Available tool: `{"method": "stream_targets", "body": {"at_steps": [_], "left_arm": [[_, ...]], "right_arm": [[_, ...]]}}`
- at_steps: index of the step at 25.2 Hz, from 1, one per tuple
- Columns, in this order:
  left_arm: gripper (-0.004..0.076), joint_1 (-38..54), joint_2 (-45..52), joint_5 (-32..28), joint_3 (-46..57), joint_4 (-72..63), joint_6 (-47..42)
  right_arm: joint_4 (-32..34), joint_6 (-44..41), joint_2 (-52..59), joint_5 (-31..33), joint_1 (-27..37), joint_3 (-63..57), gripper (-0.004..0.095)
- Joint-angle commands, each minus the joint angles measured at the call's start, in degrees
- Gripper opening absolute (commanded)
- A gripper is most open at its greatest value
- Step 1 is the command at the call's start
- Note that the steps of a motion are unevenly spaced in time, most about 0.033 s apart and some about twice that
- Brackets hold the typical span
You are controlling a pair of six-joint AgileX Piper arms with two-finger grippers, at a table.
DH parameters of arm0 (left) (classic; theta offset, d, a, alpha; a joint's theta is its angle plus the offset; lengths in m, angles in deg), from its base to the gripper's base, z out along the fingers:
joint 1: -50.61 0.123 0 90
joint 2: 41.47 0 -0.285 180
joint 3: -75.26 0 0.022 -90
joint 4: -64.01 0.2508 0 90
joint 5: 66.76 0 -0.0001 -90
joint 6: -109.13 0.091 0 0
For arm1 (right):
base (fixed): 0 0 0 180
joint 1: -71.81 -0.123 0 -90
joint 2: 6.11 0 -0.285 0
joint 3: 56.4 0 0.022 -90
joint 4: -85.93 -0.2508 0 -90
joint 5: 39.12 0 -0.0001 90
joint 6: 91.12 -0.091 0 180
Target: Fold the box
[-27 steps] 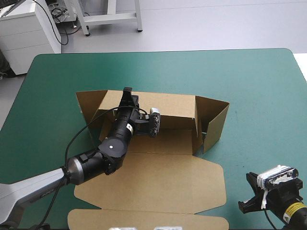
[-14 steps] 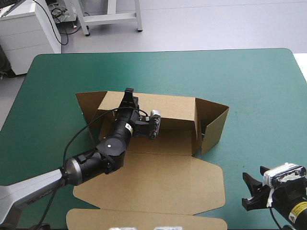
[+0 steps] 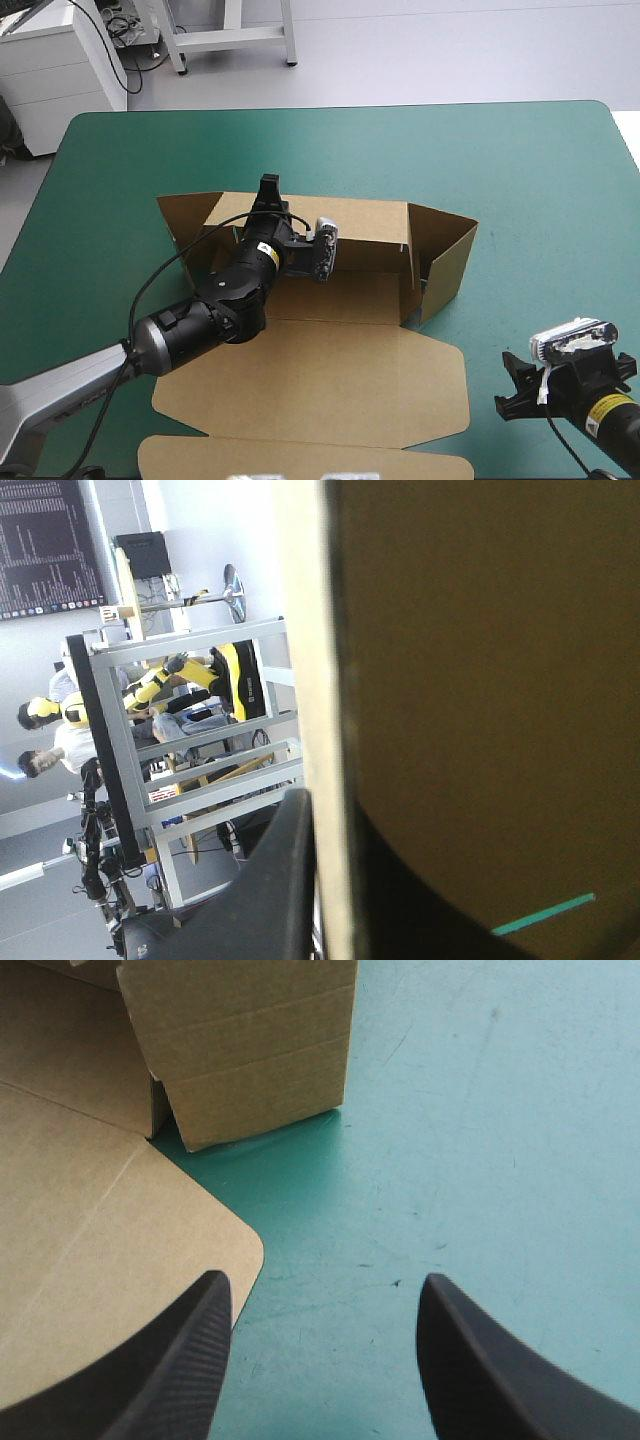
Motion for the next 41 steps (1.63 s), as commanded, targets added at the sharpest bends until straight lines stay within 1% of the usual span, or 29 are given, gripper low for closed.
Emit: {"method": "stream_targets", "body": {"at_steps": [1, 4, 12, 19, 23, 29, 31, 34, 36, 40, 41], "left_arm": [[-0.0008, 0.36, 0.85, 4.43, -0.52, -4.03, 0.55], [-0.0008, 0.36, 0.85, 4.57, -0.52, -4.59, 0.55], [-0.0008, 0.36, 0.85, 4.7, -0.52, -6.19, 1.87], [-0.0008, 0.36, 0.85, 4.7, -0.52, -6.19, 1.84], [-0.0008, 0.36, 0.85, 4.7, -0.52, -6.19, 1.84], [-0.0008, 0.36, 0.85, 4.58, -0.52, -6.19, 1.84], [-0.0008, 0.36, 0.85, 4.58, -0.52, -6.19, 1.84], [-0.0008, 0.36, 0.85, 4.58, -0.52, -6.19, 1.84], [-0.0008, 0.36, 0.85, 4.58, -0.52, -6.19, 1.84], [-0.0008, 0.36, 0.85, 4.36, -0.52, -6.19, 1.84], [-0.0008, 0.36, 0.85, 4.09, -0.52, -6.19, 1.84]], "right_arm": [[2.28, 0.31, -3.25, -4.71, 0.51, 4.51, 0.0521], [3.44, 0.31, -6.15, -4.37, 0.51, 8.45, 0.0521], [7.41, 0.48, -17.91, 0.53, 0.51, 24.78, 0.052], [7.63, 0.92, -28.04, 2.06, 0.51, 36.65, 0.0521], [8.11, 2.59, -36.92, 2.93, 0.51, 46.06, 0.0512], [8.54, 4.83, -51.8, 8.03, 1.12, 60.35, 0.0508], [3.99, 8.0, -57.29, 10.46, 4.35, 65.69, 0.0508], [-10.19, 16.07, -64.78, 13.77, 12.1, 72.6, 0.0508], [-13.3, 18.72, -67.47, 14.78, 14.36, 73.15, 0.0508], [-14.26, 21.27, -70.42, 17.29, 14.79, 73.15, 0.0506], [-14.95, 21.72, -71.17, 18.06, 14.68, 73.15, 0.0492]]}}
